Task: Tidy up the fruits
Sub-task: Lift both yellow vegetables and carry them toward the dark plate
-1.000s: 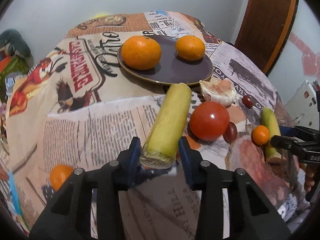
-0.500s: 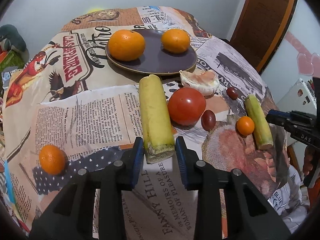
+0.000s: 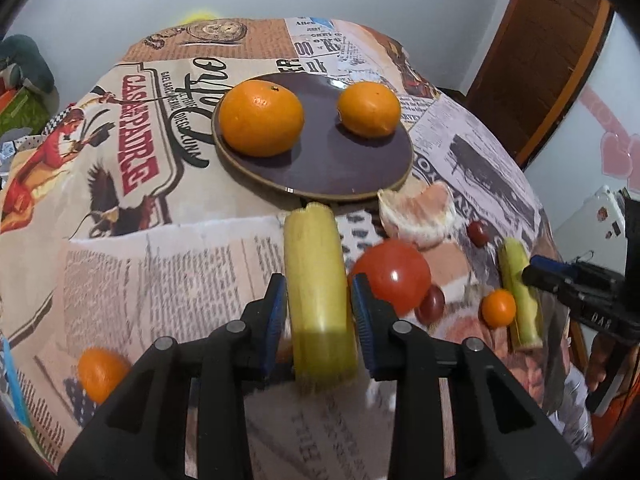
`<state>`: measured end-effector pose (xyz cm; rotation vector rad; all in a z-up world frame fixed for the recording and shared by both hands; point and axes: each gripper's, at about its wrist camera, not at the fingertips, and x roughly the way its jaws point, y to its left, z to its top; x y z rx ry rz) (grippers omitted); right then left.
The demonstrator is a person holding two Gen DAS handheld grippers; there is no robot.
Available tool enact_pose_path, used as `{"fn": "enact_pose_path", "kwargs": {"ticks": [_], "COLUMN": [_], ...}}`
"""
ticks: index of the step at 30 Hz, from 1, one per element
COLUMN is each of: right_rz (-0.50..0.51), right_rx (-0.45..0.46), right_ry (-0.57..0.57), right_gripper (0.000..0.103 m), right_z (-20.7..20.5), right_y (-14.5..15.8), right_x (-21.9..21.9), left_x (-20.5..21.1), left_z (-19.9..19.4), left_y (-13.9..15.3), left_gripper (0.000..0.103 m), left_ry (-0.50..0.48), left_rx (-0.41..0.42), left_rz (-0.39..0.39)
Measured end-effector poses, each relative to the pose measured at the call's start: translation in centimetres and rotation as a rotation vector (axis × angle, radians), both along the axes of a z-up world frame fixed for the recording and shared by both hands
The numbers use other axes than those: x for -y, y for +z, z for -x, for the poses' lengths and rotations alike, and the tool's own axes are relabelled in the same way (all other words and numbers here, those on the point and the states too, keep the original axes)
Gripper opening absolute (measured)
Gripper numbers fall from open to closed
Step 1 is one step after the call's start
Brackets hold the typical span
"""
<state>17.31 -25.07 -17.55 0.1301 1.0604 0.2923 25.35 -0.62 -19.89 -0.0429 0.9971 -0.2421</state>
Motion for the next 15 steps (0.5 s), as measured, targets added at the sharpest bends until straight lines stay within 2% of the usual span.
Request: {"fn": "enact_pose_path", "kwargs": {"ticks": [6,9,15], "right_rz": [0.022,0.025,-0.018], "right_rx": [0.001,-0.005,-0.027], "right_ry": [-0.004,0.003,0.011], "right_gripper": [0.04,0.045,0.049], "right_z": [-0.9,-1.1,-1.3], "right_y": [-0.6,-1.0,-1.6], "right_x": [-0.2,-0.3,0.0], "left_x": [0.3,0.1,-0.5], "left_z": [-2.6,-3.3,-3.5], "left_y": [-0.7,-1.4,-1.9], "left_gripper": [0.034,0.035,0.036], "left_ry": [0.009,0.005,0.016], "left_rx": [-0.019,-0.034,-0.047], "left_rz": [-0.001,0.025,0.079]}}
